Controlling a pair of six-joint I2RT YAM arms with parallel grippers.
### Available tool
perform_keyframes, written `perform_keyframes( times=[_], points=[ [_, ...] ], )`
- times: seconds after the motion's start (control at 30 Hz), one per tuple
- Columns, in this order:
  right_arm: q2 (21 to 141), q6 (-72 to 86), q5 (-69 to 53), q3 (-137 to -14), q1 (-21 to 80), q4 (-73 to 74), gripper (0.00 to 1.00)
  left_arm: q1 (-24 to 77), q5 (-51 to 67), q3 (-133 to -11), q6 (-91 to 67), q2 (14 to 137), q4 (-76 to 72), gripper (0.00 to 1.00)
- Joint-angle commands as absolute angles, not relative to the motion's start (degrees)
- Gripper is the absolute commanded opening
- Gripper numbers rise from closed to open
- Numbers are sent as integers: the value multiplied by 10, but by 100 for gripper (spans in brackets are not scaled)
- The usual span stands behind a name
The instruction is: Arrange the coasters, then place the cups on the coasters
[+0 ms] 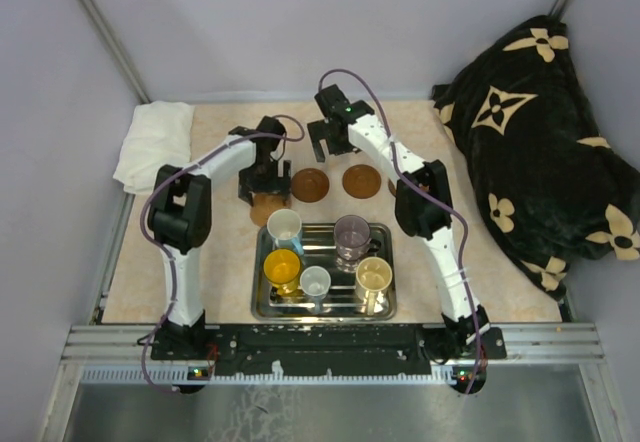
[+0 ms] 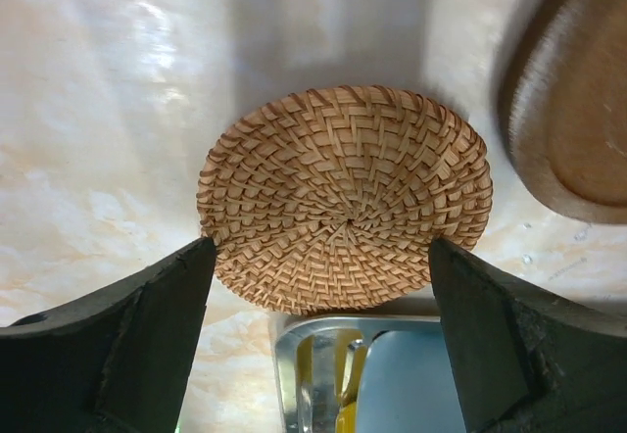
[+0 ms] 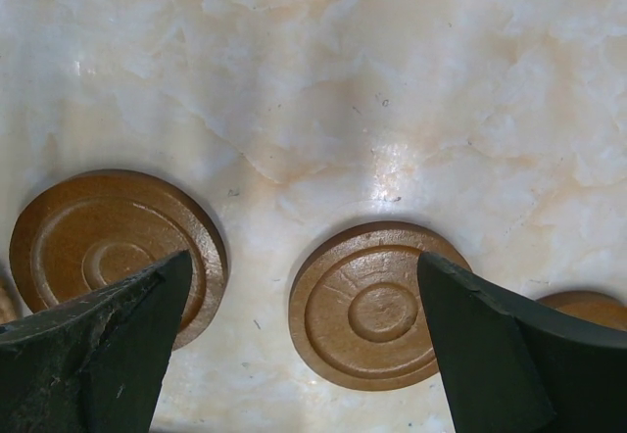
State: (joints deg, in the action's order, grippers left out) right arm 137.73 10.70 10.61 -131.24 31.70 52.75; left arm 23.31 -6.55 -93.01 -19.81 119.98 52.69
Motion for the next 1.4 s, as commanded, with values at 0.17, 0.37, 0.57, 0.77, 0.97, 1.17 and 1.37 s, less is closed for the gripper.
perform_keyframes(
  times=[0.17,0.37,0.57,0.77,0.97,1.17,1.37],
  points=[
    [1327,109,114,-1323,316,524,99,147,-119,-924,-239,1230,515,78],
    [1328,109,110,-1323,316,523,99,133,-119,-951,-238,1229,490,65],
    [1330,109,104,-1325,316,525,99,111,-130,-981,-241,1254,486,78],
    [1325,107,106,-1313,316,522,99,101,-115,-990,-245,1255,461,82],
    [1327,108,98,-1311,316,520,99,87,-123,-1013,-263,1278,466,85],
    [1327,109,96,-1311,316,521,99,72,-161,-1032,-280,1292,482,86],
    [1328,109,92,-1306,315,519,99,22,-144,-980,-299,1268,477,87]
  ],
)
